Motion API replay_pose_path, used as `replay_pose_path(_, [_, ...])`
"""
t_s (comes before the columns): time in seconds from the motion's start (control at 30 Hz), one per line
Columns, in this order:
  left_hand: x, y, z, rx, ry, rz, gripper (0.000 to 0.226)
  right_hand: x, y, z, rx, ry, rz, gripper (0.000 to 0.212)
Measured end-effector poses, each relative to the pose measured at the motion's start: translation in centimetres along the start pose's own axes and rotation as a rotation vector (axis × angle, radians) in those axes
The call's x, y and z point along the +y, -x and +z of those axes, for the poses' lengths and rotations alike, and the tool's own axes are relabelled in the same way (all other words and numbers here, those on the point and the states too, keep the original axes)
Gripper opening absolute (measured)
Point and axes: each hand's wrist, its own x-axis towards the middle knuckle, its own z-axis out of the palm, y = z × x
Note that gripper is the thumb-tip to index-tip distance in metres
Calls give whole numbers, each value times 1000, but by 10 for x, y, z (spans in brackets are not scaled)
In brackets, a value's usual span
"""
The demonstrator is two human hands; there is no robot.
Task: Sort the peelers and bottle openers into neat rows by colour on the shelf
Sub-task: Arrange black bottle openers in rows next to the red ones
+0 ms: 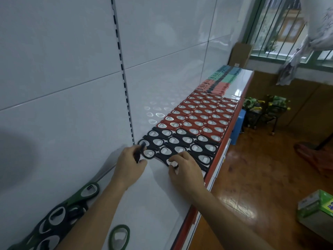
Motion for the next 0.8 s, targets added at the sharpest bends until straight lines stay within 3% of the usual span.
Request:
replay_pose_path(0.1, [28,5,5,-7,958,-280,25,-17,4,-12,60,-321,-14,9])
replay_pose_path(0.17, [39,10,9,-70,1332,-375,26,-34,6,-22,-52,-603,9,17])
replay_pose_path(0.27, [45,21,17,-98,1407,-411,25,-41,7,-25,-94,-656,0,23])
replay_pose_path(0.37, [45,27,23,-103,1397,-339,23,-30,7,-25,-68,-624,50,13])
replay_pose_path(0.53, [47,22,24,-76,1331,-379,24,-9,2,-45,-2,-623,207,26])
replay_pose_path(0.6, [49,19,27,-55,1158,-366,17,7,-2,-57,30,-590,259,24])
replay_pose_path(0.67, [44,18,32,-33,784,-220,19,26,-7,-68,-1,-437,268,21])
replay_pose_path(0.77, [29,24,46,-6,-7,213,9,44,-8,-74,-156,-205,249,23])
replay_pose_path(0.8, [24,28,52,-6,-186,334,20,46,-6,-73,-194,-172,234,24])
